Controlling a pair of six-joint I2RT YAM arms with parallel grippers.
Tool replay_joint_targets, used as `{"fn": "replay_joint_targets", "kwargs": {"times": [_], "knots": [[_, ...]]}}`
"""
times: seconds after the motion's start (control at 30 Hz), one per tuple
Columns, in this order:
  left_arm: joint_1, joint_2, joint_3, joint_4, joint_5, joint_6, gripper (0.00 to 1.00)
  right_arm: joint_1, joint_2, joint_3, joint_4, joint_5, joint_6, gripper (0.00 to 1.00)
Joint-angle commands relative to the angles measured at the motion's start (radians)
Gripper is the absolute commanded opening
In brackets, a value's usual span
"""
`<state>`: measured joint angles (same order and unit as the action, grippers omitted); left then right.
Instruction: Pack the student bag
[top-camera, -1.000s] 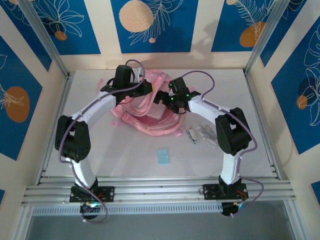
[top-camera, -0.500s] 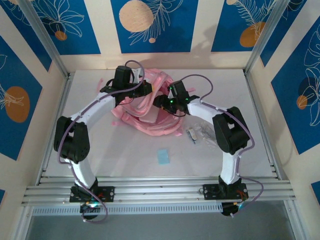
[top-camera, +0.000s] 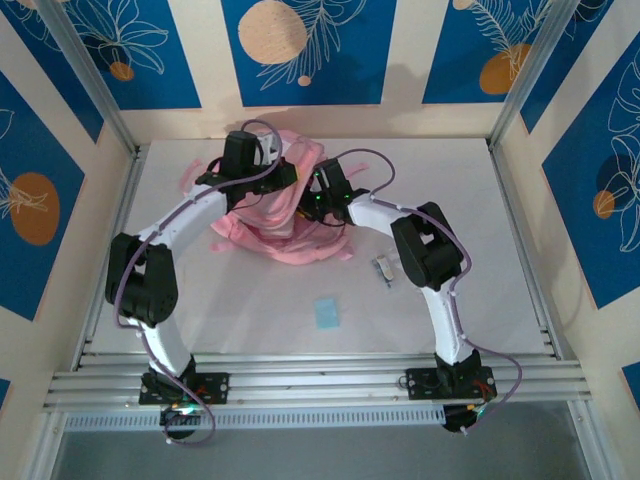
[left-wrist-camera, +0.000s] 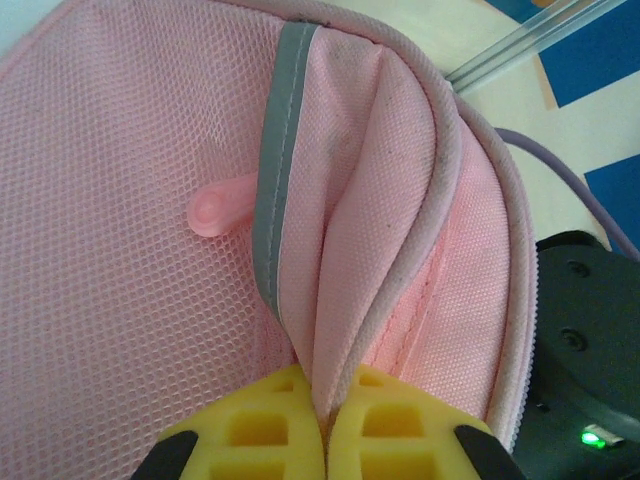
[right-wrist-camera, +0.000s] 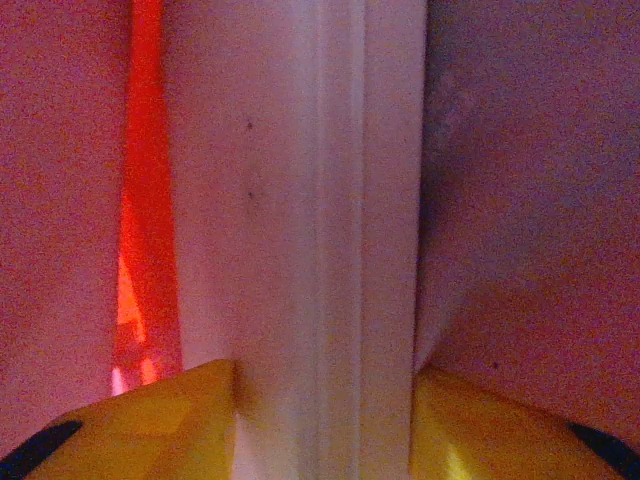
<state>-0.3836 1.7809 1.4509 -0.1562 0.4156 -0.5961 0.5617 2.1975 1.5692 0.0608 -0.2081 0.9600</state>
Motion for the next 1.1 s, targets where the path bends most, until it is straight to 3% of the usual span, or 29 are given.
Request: {"fn": "replay_joint_targets", "kwargs": {"times": [0.0,0.2,0.5,0.67,0.8,1.07], "knots": [[-0.033,-0.087,0.001,0.062,0.098,-0.005,0.00,-0.010,-0.051,0.005,0.161,-0.059,-0.009,0.42],[-0.009,-0.080,-0.029,0.075,0.049,0.002,0.00,-0.040,-0.245,-0.159,0.133,-0.108,-0.089,0.48],[0.000,-0.079,-0.050,0.087,0.021,0.015,0.00,-0.095,-0.513,-0.283,-0.270,-0.028,-0.331,0.72],[0.000,-0.089,-0.072,0.105,0.026,0.006,0.00,-0.163,-0.618,-0.350,-0.477,0.072,-0.405,0.74],[0.000,-0.094,-0.088,0.114,0.031,0.004,0.00,-0.229,-0.699,-0.420,-0.636,0.237,-0.425,0.81],[0.000,-0.096,-0.122,0.148,0.058,-0.018,0.00,-0.399,-0.838,-0.648,-0.719,0.397,-0.370,1.00]]}}
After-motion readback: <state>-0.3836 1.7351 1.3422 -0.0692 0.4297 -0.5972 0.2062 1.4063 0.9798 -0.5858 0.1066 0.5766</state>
